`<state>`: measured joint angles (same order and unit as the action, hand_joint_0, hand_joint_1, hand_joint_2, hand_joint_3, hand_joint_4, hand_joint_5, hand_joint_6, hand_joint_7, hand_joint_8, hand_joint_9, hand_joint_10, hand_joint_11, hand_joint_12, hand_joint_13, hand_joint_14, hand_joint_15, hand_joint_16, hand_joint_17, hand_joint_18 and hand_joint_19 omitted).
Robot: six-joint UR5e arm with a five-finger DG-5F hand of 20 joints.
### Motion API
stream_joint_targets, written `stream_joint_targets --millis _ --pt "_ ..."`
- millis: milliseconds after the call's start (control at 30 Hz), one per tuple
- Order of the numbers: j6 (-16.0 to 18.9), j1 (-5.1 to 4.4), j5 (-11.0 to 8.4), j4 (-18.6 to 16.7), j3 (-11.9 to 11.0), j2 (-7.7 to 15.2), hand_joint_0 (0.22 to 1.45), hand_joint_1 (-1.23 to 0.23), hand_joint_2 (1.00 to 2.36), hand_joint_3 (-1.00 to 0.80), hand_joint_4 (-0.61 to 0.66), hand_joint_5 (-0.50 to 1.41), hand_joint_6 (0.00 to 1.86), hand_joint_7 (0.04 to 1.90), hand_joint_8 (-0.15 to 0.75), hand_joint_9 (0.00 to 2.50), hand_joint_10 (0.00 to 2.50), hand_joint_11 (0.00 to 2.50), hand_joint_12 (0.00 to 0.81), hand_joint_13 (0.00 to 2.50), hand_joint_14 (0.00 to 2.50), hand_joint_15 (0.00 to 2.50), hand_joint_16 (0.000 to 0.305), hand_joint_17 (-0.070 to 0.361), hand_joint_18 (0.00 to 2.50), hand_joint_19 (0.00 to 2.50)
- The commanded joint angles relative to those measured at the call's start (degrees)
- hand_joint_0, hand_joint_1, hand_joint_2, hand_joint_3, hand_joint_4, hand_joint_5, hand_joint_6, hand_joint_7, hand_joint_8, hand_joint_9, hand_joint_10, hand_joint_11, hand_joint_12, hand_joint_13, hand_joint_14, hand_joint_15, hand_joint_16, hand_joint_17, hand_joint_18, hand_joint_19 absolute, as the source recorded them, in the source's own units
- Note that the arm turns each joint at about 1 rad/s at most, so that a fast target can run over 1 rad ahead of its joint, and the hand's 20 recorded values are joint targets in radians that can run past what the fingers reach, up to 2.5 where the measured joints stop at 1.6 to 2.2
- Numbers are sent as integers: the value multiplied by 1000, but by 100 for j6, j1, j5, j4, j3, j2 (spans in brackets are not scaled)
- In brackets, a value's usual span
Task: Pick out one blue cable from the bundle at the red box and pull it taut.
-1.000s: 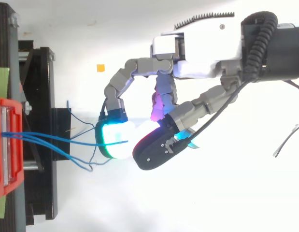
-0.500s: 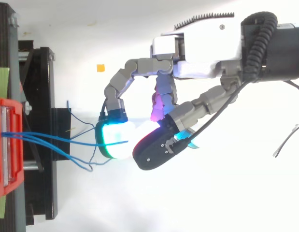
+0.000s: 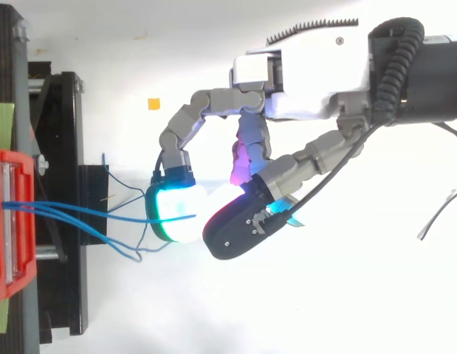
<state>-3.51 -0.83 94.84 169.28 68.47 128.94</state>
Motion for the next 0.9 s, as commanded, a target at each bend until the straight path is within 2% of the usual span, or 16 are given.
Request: stream_joint_targets --millis 0,867 --pt "-1 4 0 9 0 0 581 -892 1115 -73 -205 -3 895 936 292 1724 30 824 388 1320 21 638 63 142 1099 584" --pt "-1 -5 0 0 0 0 583 -890 1100 -65 -208 -3 895 936 290 1720 31 812 385 1311 22 635 63 142 1088 585"
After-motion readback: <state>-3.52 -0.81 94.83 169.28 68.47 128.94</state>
